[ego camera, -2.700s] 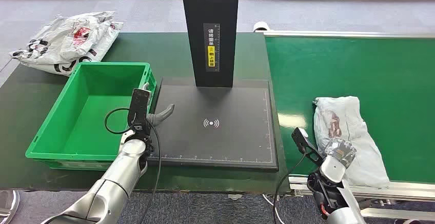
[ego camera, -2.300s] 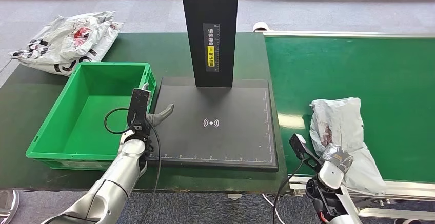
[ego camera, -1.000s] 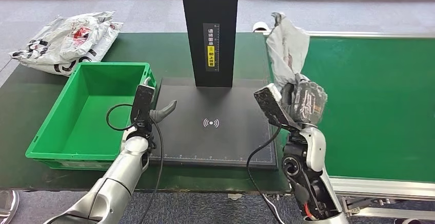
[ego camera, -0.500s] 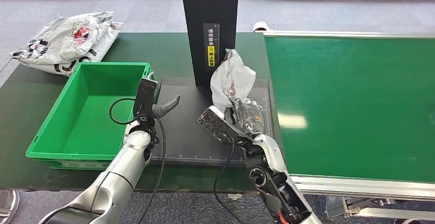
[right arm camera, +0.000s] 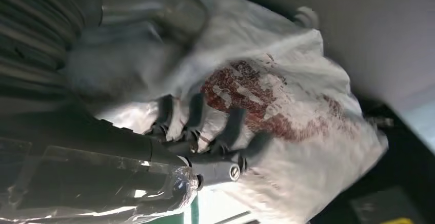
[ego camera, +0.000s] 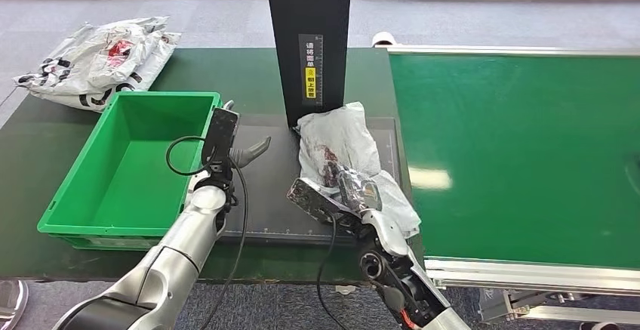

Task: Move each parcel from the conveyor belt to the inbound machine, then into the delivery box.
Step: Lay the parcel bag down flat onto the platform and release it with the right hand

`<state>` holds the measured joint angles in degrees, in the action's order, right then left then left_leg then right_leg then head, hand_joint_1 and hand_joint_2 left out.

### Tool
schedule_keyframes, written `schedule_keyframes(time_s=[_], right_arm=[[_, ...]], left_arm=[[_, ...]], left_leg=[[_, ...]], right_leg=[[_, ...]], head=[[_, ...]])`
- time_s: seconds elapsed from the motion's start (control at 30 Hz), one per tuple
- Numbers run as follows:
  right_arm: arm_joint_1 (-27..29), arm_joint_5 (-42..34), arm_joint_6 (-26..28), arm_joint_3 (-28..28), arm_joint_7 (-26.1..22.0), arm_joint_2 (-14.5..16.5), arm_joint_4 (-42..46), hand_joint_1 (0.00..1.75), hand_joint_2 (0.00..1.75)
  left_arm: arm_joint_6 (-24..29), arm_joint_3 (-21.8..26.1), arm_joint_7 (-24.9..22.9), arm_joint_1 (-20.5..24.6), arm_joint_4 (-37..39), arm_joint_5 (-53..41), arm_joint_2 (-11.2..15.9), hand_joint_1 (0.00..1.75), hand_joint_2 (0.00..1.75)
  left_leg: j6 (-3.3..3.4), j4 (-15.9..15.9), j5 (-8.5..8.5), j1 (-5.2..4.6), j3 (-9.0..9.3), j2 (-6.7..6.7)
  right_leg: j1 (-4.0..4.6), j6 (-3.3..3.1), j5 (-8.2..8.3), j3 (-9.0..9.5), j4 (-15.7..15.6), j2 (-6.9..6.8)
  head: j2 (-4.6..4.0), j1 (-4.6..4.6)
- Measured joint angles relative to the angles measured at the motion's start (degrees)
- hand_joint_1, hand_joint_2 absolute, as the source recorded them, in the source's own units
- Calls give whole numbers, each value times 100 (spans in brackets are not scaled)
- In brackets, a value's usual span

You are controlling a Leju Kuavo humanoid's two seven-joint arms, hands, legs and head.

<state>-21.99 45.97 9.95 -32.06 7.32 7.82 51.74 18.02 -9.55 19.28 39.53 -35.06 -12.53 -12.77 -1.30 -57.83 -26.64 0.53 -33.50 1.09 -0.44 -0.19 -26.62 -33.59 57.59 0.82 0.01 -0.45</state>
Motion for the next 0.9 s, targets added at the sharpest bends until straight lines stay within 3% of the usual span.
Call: schedule_keyframes(time_s=[0.1,0.3,0.43,0.67,0.8,0.9], right_arm=[[17,-203,302,103,-253,-54,-97,0,175],[83,-985,646,416,-1422,-62,-52,0,175],[47,-1686,660,571,-2042,12,-53,0,0],[-59,-3604,242,1070,-2985,187,-53,0,0],[-64,-4294,305,1229,-3439,197,-38,0,175],[-63,-4482,606,1331,-3459,187,29,0,175]], left_arm=[[33,-20,36,14,19,-21,-24,0,175],[198,-75,193,36,18,-55,-72,0,175],[283,-121,260,77,21,-8,-88,0,175],[338,-205,469,173,75,87,-101,0,175],[90,-330,570,166,86,185,-104,0,175],[-122,-566,584,115,87,82,-104,0,175]], left_leg=[[0,-1,0,0,0,-2],[0,-1,-1,0,0,-2],[0,-1,-1,0,0,-3],[0,-1,1,0,1,-3],[1,-1,0,0,0,-4],[1,-2,-1,-1,0,-3]], right_leg=[[-1,0,0,-1,0,2],[0,0,0,-1,0,1],[0,0,0,0,0,1],[1,0,1,2,1,2],[-2,0,1,1,0,2],[-4,0,0,1,-2,2]], head=[[1,0],[1,0],[0,0],[0,1],[0,1],[0,-1]])
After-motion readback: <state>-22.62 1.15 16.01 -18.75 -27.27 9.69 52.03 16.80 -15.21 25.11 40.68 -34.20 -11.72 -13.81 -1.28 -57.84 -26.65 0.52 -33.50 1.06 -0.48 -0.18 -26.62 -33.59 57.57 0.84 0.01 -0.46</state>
